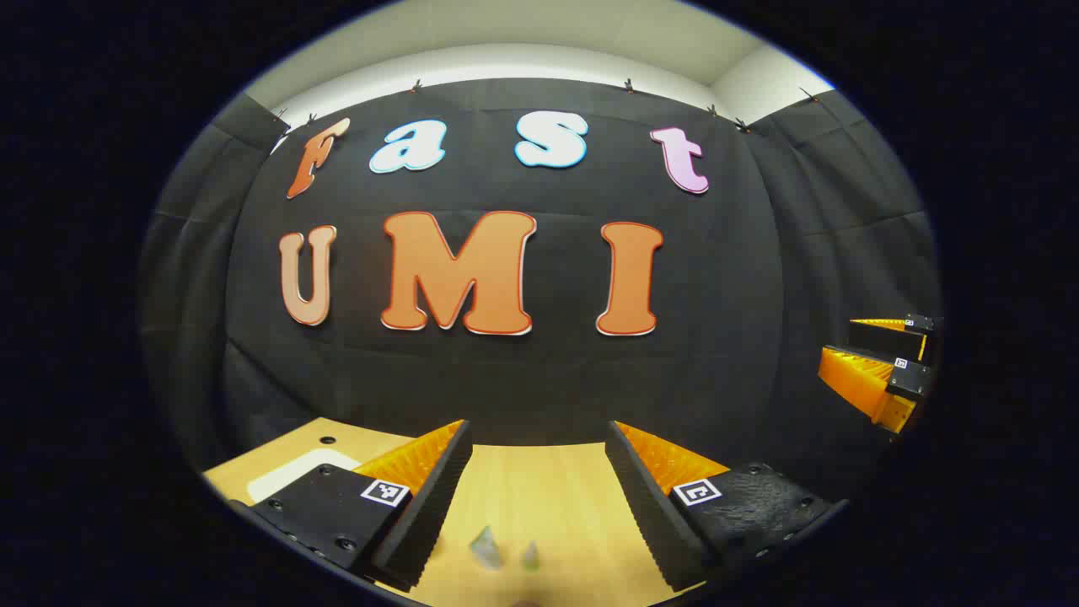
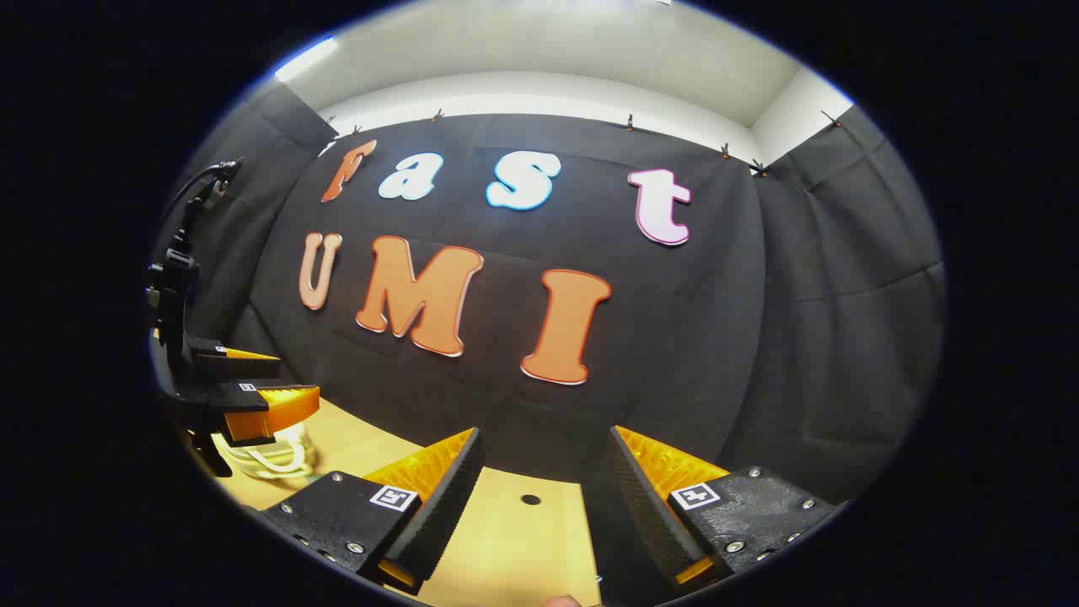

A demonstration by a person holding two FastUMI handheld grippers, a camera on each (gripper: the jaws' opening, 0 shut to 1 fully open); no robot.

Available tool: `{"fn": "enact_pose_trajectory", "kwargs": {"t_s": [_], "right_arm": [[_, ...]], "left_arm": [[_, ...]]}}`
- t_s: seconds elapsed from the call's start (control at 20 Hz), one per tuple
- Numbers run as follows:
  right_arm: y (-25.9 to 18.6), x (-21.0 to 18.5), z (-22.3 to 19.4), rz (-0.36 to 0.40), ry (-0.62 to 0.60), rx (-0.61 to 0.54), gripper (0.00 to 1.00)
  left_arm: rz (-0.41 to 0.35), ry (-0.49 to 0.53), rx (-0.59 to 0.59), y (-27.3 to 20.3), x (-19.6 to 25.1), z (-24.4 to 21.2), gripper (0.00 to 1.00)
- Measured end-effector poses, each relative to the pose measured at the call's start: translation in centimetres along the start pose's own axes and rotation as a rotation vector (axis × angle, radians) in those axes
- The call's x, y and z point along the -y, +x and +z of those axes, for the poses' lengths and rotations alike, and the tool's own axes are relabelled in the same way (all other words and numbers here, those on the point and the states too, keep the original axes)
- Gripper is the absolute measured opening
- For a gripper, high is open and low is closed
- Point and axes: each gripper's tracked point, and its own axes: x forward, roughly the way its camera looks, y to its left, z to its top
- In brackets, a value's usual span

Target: First open the suitcase, pack the skin care products into it, and then close the suitcase.

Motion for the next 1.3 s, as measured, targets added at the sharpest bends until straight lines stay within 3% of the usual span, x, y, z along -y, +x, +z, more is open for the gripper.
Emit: {"fn": "enact_pose_trajectory", "kwargs": {"t_s": [0.15,0.3,0.4,0.6,0.75,0.9,1.1,1.15,1.3], "right_arm": [[-1.6,-5.1,1.4,0.022,0.055,-0.011,0.97],[-2.8,-10.1,1.8,0.056,0.100,-0.041,0.90],[-2.9,-12.6,3.5,0.051,0.099,-0.023,0.98],[-2.6,-17.6,7.3,0.089,0.082,0.042,0.94],[-1.8,-21.0,7.9,0.155,0.090,0.051,0.97],[-0.9,-23.1,6.4,0.228,0.126,0.040,0.94],[1.4,-23.4,4.3,0.269,0.146,0.027,0.91],[1.9,-23.5,3.9,0.285,0.139,0.029,0.94],[3.3,-22.8,3.0,0.317,0.113,0.043,0.95]], "left_arm": [[0.053,-0.013,-0.020,-2.2,-6.4,0.7,0.98],[0.068,0.031,0.004,-4.6,-11.9,2.5,0.99],[0.082,0.041,0.016,-5.8,-15.5,3.2,0.97],[0.097,0.043,0.015,-6.9,-20.0,4.5,0.99],[0.114,-0.005,0.036,-6.8,-21.9,5.7,0.99],[0.140,-0.041,0.091,-6.9,-22.8,6.6,0.99],[0.223,0.053,0.129,-6.3,-24.4,7.0,0.97],[0.234,0.074,0.131,-6.2,-24.2,6.6,0.97],[0.232,0.162,0.091,-5.3,-23.2,3.3,0.97]]}}
